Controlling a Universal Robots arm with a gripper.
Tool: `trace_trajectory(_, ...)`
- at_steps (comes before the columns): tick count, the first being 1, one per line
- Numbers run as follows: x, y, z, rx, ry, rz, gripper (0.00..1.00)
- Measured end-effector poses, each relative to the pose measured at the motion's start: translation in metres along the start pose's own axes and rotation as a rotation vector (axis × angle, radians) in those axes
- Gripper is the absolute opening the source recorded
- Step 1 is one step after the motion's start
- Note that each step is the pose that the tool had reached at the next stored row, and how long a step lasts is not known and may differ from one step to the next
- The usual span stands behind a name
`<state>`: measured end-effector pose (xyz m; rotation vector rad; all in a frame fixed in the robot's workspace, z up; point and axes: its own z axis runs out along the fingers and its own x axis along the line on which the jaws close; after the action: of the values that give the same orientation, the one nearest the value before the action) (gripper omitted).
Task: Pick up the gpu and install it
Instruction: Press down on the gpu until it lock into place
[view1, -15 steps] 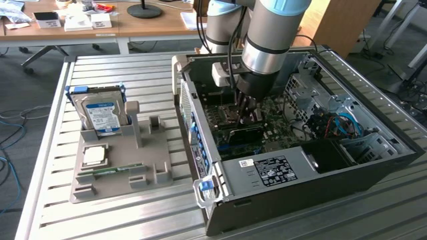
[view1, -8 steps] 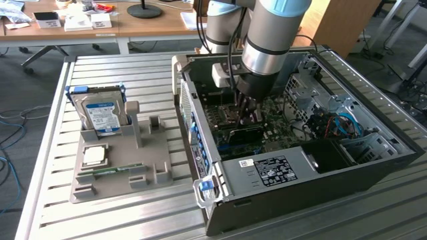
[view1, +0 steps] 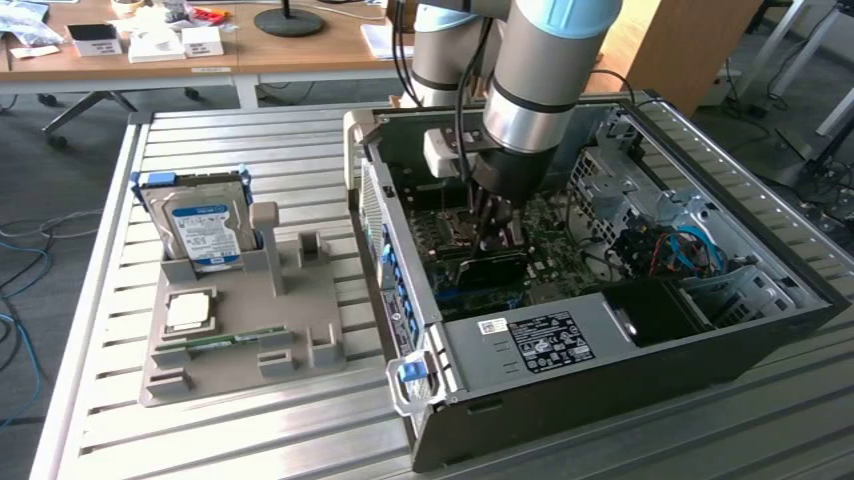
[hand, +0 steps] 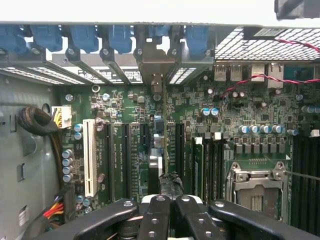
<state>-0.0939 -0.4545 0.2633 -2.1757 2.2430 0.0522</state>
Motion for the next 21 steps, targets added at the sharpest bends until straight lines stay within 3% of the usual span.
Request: trace_trajectory(21,0.0001,0.0008,0.0024,0.0003,0.0003,0.0,0.11)
